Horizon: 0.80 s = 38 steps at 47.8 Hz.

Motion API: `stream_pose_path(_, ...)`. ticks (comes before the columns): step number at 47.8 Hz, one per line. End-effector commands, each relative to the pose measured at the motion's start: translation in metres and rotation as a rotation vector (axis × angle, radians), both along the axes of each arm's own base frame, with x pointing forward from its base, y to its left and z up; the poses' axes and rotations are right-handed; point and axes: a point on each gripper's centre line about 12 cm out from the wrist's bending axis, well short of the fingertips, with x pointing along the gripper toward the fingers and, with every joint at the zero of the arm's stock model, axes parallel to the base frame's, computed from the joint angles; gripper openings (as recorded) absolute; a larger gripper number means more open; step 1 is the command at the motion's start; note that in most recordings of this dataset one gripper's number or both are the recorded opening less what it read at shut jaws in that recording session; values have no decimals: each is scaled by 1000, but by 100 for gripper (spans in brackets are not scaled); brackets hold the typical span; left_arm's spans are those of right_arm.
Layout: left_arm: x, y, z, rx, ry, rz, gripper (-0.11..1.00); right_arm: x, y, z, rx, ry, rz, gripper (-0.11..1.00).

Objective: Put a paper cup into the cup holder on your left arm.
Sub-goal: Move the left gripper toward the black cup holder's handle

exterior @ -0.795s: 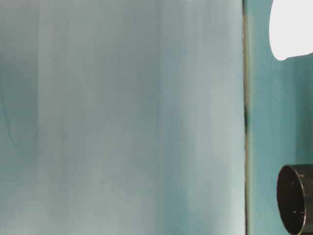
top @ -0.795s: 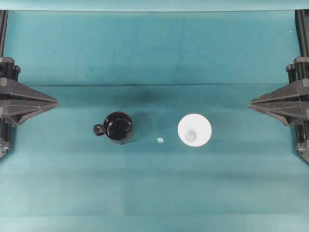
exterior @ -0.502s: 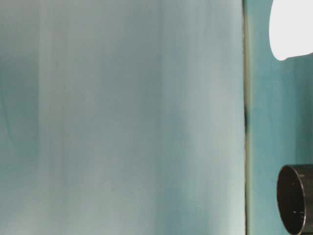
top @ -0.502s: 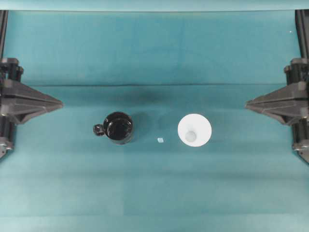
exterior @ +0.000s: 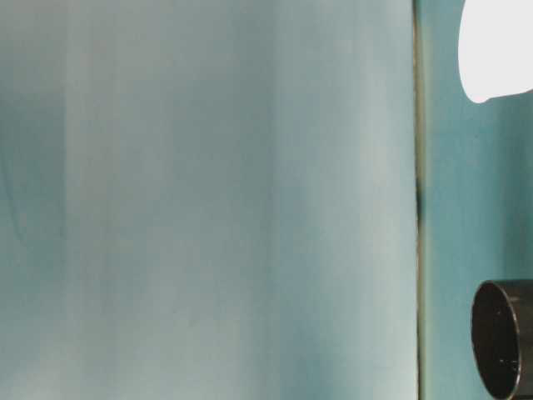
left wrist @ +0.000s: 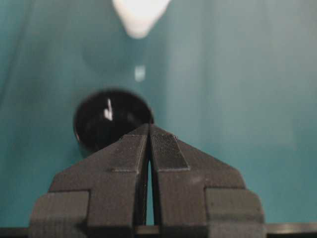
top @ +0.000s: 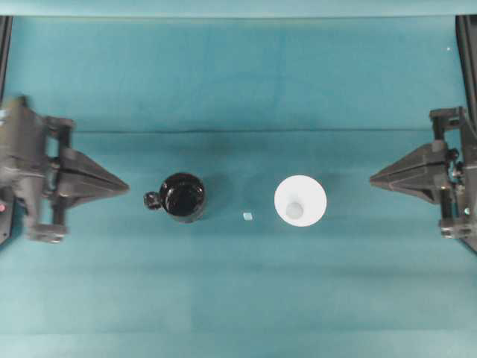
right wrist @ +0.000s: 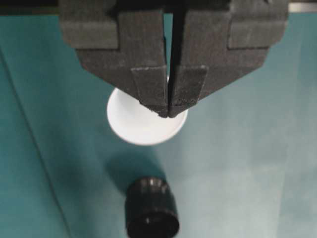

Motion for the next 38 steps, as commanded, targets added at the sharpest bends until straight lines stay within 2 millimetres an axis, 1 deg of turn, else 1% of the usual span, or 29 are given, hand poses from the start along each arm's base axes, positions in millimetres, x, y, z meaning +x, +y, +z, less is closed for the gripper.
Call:
stream_pose_path(1,13,-1,-4,2,44,-3,4,6,0,3,18,5,-10,3)
stream_pose_path(6,20,-1,-17,3,127,-2,4,11,0,-3,19,35,-11,3)
stream_pose_path(12,23,-1,-31,5,229,-1,4,14,0,-8,19,58,-11,3)
stream_pose_path(27,20,4,-38,-1,262,18,5,16,0,-9,22,69,-13,3)
stream_pose_path(30,19,6,-39,-3,267,30,9,16,0,-9,24,67,-13,3)
stream_pose_path(32,18,8,-42,-9,275,38,14,16,0,-9,22,69,-13,3)
stream_pose_path(35,16,9,-45,-17,285,50,28,16,0,-9,24,67,-13,3)
stream_pose_path(38,14,10,-49,-26,297,58,47,16,0,-8,25,66,-12,3)
